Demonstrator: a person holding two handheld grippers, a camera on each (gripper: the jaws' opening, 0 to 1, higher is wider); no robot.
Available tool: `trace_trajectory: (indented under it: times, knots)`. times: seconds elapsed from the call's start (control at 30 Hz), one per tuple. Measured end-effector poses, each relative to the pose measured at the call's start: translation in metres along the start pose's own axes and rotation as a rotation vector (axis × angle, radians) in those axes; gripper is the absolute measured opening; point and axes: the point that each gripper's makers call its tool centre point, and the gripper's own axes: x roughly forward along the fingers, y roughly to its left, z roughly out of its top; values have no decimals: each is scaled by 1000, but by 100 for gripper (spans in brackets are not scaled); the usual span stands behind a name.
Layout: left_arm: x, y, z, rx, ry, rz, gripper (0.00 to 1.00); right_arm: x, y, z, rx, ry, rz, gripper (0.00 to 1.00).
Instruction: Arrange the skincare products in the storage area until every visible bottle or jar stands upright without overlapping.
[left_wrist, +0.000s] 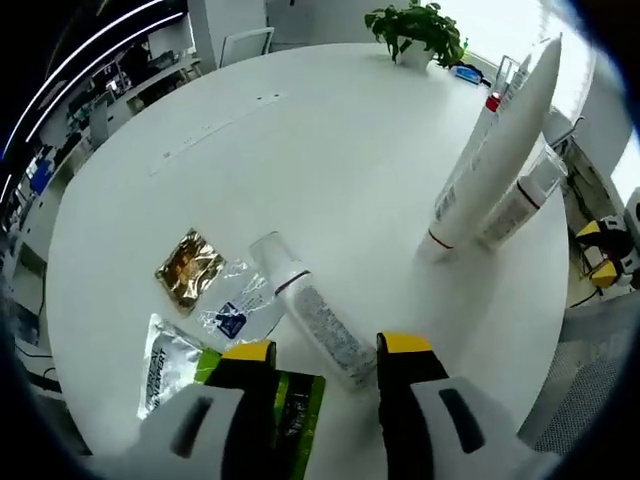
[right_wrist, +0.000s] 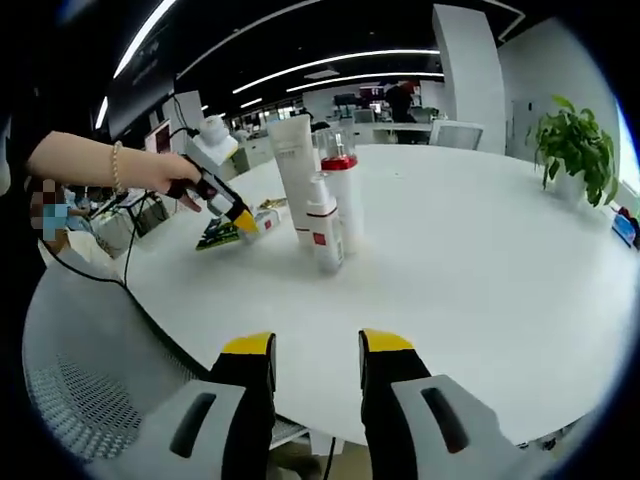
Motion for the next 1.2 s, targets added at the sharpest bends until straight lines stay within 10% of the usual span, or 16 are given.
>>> trace_trajectory:
  times: [0.57, 1.2]
  knots:
    - [4, -8, -3, -10, 65, -22, 23, 0, -3, -1, 12, -1, -15, 32]
    - [-6, -19, -3, -275, 7, -111, 19, -1, 1, 4, 1, -2, -4, 31]
